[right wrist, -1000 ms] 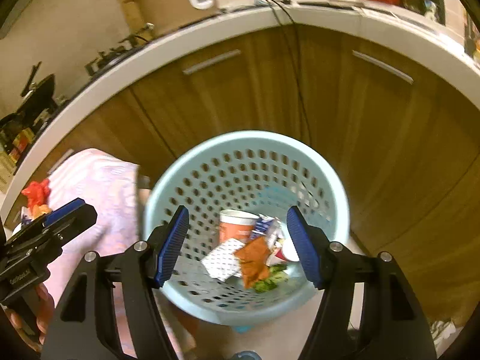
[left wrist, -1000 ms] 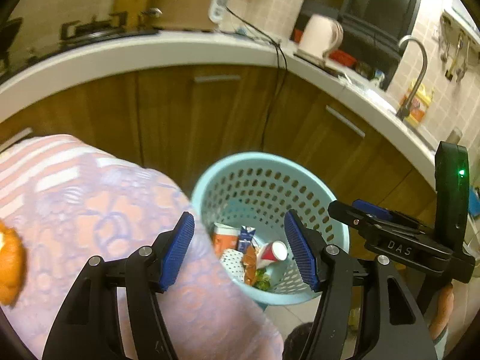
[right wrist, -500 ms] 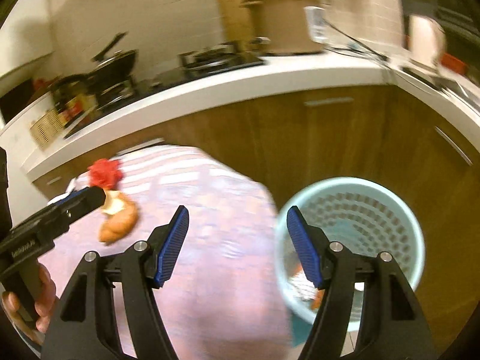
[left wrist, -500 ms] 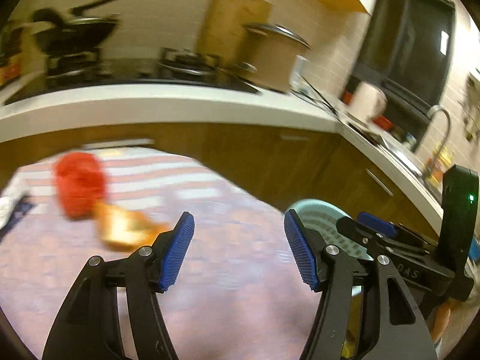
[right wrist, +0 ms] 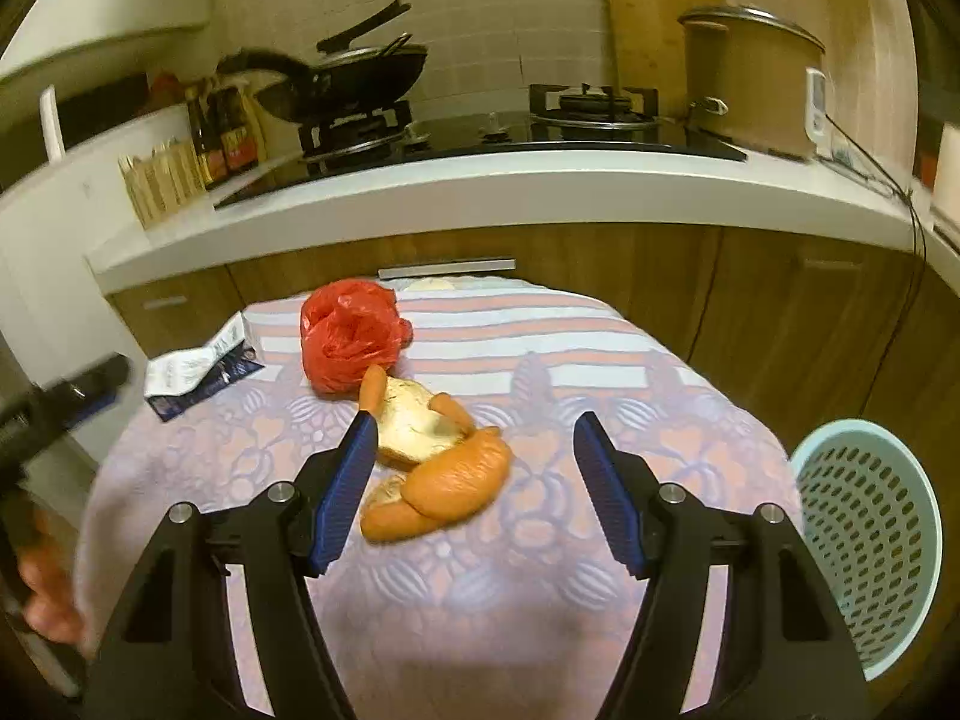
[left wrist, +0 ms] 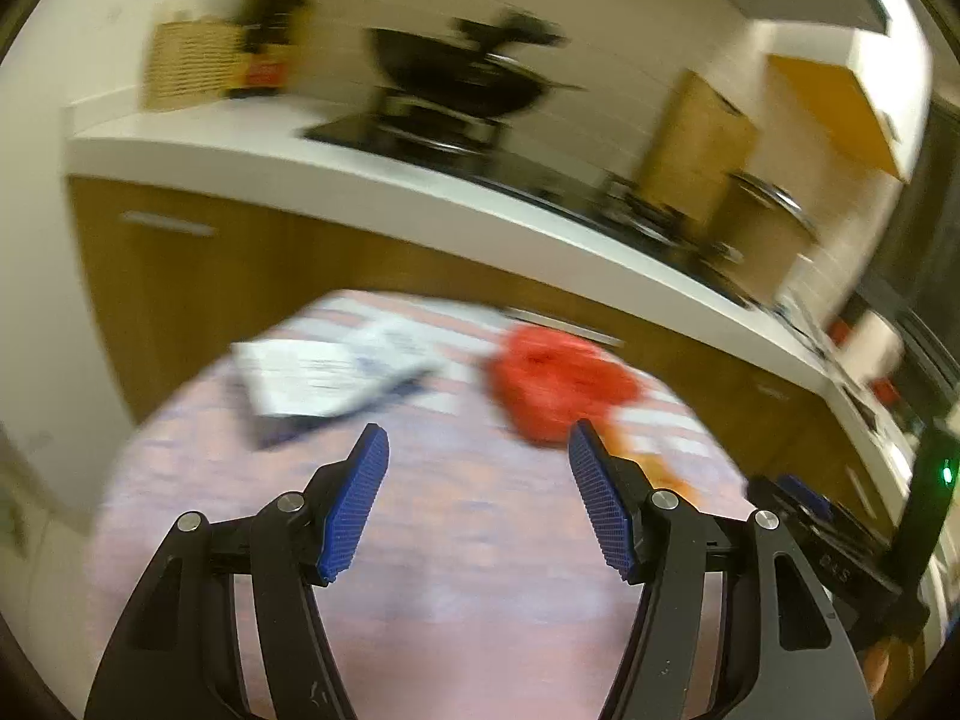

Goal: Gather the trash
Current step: 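Swing both tools back toward the table items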

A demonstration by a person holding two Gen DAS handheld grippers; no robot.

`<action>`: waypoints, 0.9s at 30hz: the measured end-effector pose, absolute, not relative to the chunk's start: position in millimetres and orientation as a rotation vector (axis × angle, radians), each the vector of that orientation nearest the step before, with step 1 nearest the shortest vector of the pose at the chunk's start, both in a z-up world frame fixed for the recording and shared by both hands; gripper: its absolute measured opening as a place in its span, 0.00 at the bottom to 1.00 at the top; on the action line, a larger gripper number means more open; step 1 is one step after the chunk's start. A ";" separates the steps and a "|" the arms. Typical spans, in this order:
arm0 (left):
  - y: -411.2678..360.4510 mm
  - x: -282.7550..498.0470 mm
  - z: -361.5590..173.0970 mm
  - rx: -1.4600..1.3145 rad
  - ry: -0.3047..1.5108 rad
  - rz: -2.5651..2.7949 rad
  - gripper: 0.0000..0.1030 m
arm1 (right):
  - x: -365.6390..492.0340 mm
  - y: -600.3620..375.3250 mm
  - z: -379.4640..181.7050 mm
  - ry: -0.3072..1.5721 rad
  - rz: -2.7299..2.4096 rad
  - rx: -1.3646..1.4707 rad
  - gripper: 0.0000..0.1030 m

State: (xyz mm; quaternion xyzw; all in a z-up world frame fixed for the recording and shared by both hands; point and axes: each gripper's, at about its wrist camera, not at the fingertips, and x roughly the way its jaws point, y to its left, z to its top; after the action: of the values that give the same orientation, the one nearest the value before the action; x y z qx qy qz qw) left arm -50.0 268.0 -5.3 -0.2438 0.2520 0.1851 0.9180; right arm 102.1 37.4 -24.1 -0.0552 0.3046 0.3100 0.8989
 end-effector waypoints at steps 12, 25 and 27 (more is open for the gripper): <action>356.7 -51.7 -52.6 -0.610 0.613 0.484 0.59 | 110.0 48.7 -60.1 0.650 0.607 -0.113 0.69; 300.6 -12.3 -60.9 -0.549 0.663 0.117 0.64 | 117.1 38.7 -61.4 0.672 0.611 -0.061 0.80; 288.7 -15.1 -57.3 -0.510 0.680 0.084 0.64 | 117.1 37.6 -61.1 0.670 0.609 -0.057 0.80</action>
State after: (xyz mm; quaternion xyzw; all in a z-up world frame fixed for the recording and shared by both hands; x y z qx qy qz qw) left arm -15.1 288.7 -57.3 -0.2474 0.3296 0.0405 0.9102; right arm 117.1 37.6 -61.1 -0.0274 0.3237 0.2943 0.8988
